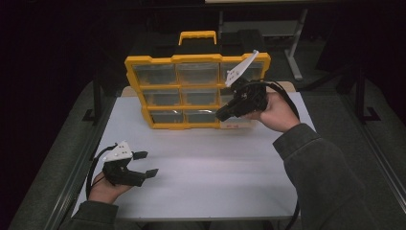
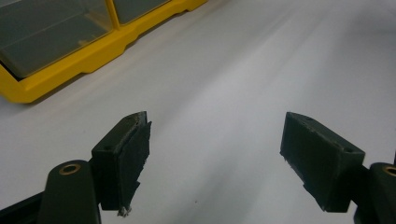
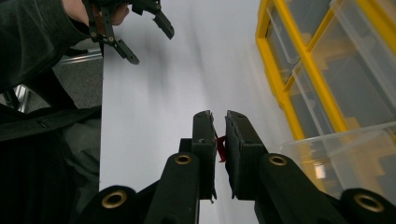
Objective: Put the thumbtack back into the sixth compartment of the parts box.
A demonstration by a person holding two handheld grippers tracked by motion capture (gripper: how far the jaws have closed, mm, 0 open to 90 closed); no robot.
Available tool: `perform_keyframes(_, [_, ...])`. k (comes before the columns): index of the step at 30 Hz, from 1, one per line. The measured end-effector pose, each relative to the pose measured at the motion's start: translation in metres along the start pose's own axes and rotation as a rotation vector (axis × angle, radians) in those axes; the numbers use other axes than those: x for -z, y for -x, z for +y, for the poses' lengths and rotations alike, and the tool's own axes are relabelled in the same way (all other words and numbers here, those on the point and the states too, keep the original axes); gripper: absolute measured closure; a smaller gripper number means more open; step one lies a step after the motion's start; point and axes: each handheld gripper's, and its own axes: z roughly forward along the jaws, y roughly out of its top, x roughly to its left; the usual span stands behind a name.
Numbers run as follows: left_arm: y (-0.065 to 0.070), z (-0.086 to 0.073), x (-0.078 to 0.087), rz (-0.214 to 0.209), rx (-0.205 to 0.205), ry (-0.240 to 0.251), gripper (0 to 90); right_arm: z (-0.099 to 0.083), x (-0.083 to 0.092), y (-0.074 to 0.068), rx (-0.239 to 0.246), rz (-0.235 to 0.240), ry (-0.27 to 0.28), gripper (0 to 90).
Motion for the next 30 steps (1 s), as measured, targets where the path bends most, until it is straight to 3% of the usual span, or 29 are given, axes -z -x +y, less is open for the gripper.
perform_keyframes(13, [-0.001,-0.002,0.000,0.000,0.009,-0.003,23.5,0.010,0.026,0.019,-0.047,-0.066,0.003,81.4])
perform_keyframes(24, [-0.001,-0.001,0.000,-0.004,0.006,0.002,23.4,-0.002,0.037,0.043,-0.126,-0.140,0.004,81.4])
perform_keyframes(30, [-0.002,-0.001,0.001,0.001,0.002,0.003,23.4,-0.008,0.036,0.048,-0.148,-0.160,-0.014,81.4])
